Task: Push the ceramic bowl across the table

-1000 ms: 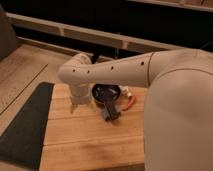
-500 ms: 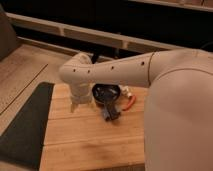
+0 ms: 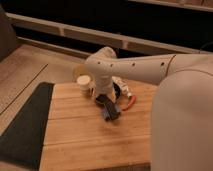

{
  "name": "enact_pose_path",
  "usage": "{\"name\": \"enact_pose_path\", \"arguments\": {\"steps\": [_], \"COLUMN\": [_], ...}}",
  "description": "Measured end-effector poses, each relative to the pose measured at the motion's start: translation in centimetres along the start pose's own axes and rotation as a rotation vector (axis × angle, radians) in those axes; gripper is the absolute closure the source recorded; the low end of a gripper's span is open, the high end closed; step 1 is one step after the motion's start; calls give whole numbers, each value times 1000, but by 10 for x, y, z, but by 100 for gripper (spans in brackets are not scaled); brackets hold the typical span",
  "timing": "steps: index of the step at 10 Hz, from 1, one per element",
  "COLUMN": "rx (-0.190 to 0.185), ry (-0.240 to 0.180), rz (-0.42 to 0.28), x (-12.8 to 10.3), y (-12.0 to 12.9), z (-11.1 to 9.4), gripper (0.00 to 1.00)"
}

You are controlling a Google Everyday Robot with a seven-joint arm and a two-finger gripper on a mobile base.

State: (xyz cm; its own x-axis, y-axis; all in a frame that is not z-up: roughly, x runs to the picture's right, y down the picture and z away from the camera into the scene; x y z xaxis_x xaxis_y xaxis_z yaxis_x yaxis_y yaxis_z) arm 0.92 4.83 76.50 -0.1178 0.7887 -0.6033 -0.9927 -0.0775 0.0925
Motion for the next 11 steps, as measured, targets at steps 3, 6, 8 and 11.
{"name": "enact_pose_path", "arguments": {"steps": [3,6,8,11], "rx": [-1,23,83,174], "ry": [3,3,10,40], "rz": [0,12,50,109], "x": [-8,-11,-26,-45], "y": [-8,-15,-38,-77], "z": [4,8,26,50], "gripper": [35,35,35,35]}}
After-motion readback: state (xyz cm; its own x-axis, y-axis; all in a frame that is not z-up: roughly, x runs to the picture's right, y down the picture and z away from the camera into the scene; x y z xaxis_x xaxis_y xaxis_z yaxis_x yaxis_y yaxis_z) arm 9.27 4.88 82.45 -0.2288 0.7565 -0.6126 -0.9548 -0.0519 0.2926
